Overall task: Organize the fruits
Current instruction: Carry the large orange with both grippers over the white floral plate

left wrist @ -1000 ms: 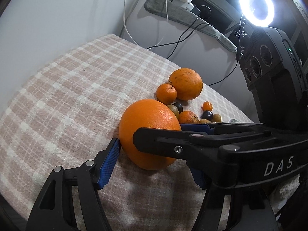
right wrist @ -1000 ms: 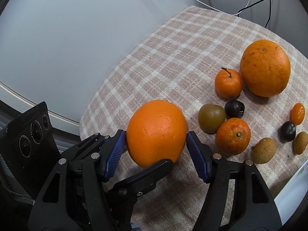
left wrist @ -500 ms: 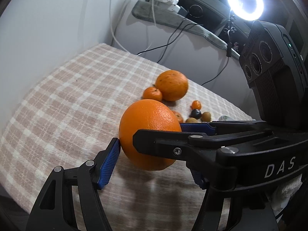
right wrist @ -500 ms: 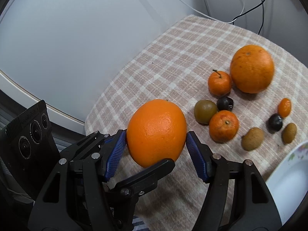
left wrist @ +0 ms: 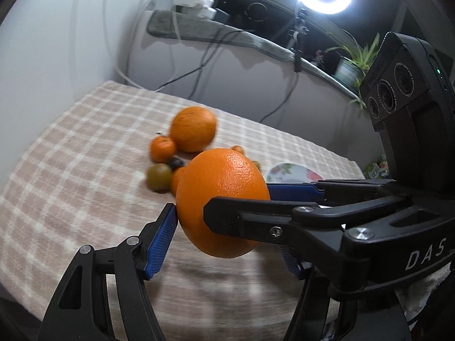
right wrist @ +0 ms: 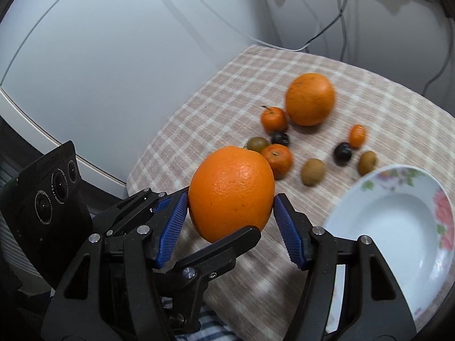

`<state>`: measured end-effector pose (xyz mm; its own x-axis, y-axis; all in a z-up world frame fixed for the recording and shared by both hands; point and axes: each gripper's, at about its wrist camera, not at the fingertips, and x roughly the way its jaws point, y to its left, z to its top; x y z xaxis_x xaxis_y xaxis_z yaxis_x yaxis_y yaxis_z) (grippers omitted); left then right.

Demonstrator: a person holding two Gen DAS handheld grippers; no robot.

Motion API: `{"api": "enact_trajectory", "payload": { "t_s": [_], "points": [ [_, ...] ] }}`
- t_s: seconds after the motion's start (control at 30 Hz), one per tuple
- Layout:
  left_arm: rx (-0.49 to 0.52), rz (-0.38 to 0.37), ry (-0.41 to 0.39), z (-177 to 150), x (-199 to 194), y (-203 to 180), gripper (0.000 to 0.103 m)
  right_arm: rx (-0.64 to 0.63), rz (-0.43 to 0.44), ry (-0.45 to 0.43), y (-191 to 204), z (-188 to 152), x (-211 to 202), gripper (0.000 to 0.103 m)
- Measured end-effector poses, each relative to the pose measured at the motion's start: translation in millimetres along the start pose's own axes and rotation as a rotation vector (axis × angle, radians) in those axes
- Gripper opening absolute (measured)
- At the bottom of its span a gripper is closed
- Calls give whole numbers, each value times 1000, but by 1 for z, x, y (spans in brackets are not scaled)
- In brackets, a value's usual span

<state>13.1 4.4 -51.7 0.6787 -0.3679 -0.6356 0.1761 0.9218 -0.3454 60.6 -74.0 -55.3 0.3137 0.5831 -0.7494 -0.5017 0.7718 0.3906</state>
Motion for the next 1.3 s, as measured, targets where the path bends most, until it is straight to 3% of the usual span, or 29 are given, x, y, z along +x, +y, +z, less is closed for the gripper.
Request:
{"api": "enact_trajectory", "payload": {
  "t_s": [0.63,1.3],
  "points": [
    [156,-108,97,-10,39,-84,67,121,-98,-56,-69,-46,-64,65],
    [196,-110,159,-20,53,-101,67,175,-100,-29,-92,-63,-65,66]
  ]
}}
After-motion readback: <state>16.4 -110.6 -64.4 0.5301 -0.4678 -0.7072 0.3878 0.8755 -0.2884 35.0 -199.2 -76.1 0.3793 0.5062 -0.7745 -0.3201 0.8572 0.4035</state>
